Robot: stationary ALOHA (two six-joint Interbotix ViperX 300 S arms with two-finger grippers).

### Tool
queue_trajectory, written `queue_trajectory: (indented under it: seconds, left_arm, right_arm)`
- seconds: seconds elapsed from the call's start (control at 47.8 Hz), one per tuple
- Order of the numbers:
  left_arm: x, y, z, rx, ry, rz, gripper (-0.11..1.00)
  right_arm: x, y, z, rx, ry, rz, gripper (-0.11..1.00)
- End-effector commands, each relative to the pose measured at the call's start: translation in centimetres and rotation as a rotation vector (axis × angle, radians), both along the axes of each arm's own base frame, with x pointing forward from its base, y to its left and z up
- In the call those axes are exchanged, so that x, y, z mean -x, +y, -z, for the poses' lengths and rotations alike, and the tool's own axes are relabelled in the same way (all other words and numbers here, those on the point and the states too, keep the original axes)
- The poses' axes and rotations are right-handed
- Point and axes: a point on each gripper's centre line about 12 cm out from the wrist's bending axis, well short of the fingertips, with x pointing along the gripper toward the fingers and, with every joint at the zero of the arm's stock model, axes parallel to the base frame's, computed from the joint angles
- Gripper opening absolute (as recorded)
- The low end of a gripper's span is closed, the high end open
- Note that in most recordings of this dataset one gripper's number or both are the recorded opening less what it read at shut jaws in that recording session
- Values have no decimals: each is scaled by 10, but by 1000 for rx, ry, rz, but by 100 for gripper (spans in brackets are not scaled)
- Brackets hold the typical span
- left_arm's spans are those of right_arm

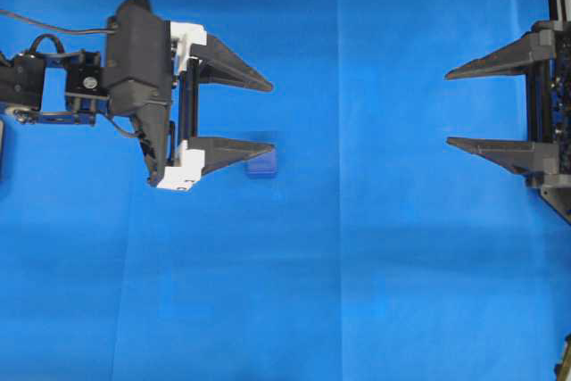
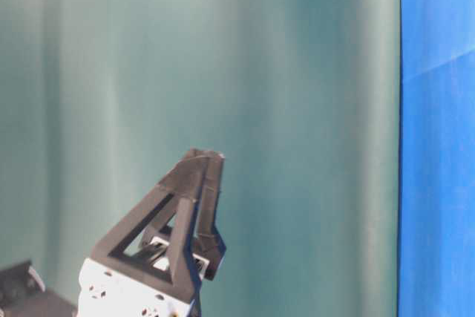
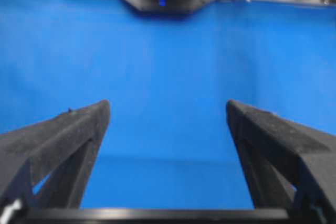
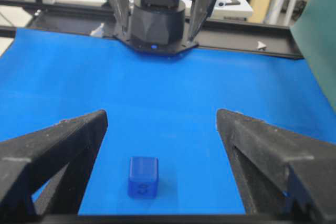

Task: Handover the blue block to the right arm after grasping it with the left arm, then place it in the designated position.
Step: 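Move the open left gripper over the blue cube and lower it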

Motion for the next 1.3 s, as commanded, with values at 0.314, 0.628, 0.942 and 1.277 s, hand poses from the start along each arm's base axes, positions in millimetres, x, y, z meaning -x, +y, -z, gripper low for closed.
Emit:
queue_trajectory:
  seconds: [0.314, 0.628, 0.942, 1.277]
  left_arm:
    - [-34, -11, -11, 12, 430, 15, 93]
    - [-48, -11, -10, -25, 624, 25, 93]
    - [-48, -11, -10, -33, 624, 30, 93]
    - [-47, -11, -8, -34, 629, 31, 93]
  right_arm:
    - [-4, 0, -9, -3, -20, 2, 98]
    - [-4, 0, -7, -3, -12, 2, 98]
    - [-5, 0, -7, -1, -12, 2, 98]
    - [-5, 0, -8, -3, -12, 2, 98]
